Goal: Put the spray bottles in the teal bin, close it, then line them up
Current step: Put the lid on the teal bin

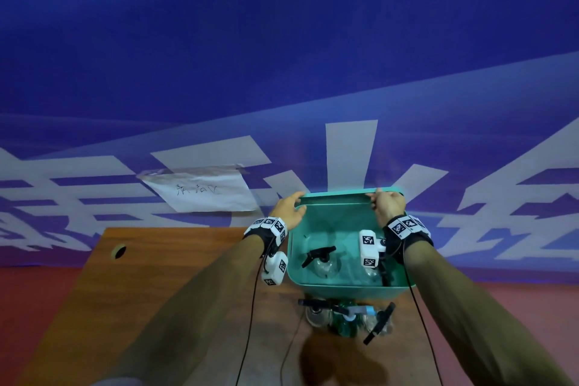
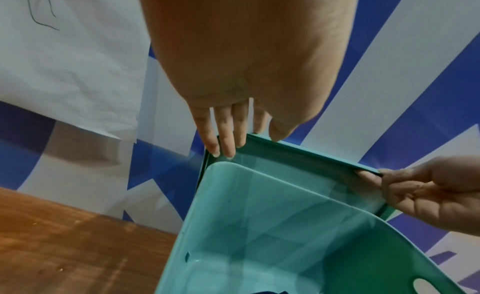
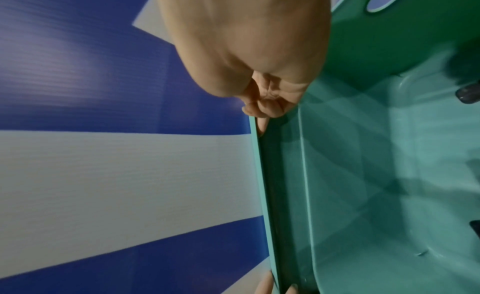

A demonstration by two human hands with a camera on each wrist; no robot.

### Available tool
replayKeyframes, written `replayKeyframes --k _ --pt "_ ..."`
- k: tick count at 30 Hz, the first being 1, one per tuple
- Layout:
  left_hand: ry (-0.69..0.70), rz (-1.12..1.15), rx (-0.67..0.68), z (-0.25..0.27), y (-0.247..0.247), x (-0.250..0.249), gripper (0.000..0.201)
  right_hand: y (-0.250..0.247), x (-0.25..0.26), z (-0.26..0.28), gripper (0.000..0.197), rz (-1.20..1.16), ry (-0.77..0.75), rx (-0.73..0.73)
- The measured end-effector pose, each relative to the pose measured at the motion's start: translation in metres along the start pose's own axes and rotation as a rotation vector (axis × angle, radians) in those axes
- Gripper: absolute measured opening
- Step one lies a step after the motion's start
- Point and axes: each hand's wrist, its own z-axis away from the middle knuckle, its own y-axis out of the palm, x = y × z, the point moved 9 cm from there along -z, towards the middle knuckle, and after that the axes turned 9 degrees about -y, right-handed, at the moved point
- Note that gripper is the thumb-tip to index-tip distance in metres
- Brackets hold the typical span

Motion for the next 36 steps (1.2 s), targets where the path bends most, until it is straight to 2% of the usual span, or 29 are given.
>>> replayKeyframes --k 3,8,12,14,21,23,26,29,33,36 --pt "0.055 0.043 -0.063 0.009 -0.012 -0.010 0.042 -0.001 0.018 0.005 0.013 -0.006 -0.067 0.005" --pt "0.131 0.129 -0.208 0.033 -0.041 -0.035 0.031 -0.005 0.064 0.025 0.030 -0.021 -0.201 0.002" --pt "0.168 0.235 -0.344 0.061 -0.064 -0.054 0.034 -0.008 0.098 0.046 0.011 -0.080 -0.248 -0.024" --pt "0.183 0.292 -0.401 0.077 -0.074 -0.061 0.033 -0.010 0.114 0.058 0.009 -0.113 -0.265 -0.029" --pt "0.140 0.452 -0.597 0.122 -0.107 -0.065 0.023 -0.028 0.143 0.107 0.016 -0.212 -0.347 -0.002" --pt "0.083 0.540 -0.600 0.125 -0.109 -0.058 0.023 -0.033 0.151 0.125 0.017 -0.279 -0.396 0.030" --pt "-0.066 0.713 -0.583 0.126 -0.109 -0.039 0.034 -0.040 0.161 0.152 0.021 -0.294 -0.472 0.094" --pt "-0.177 0.817 -0.491 0.127 -0.099 -0.024 0.039 -0.047 0.152 0.165 0.022 -0.254 -0.509 0.165" --pt "-0.250 1.130 -0.249 0.138 -0.067 -0.010 0.035 -0.062 0.121 0.178 0.026 -0.255 -0.476 0.236" --pt "-0.297 1.273 -0.229 0.150 -0.054 0.005 0.037 -0.077 0.081 0.189 0.027 -0.331 -0.390 0.271"
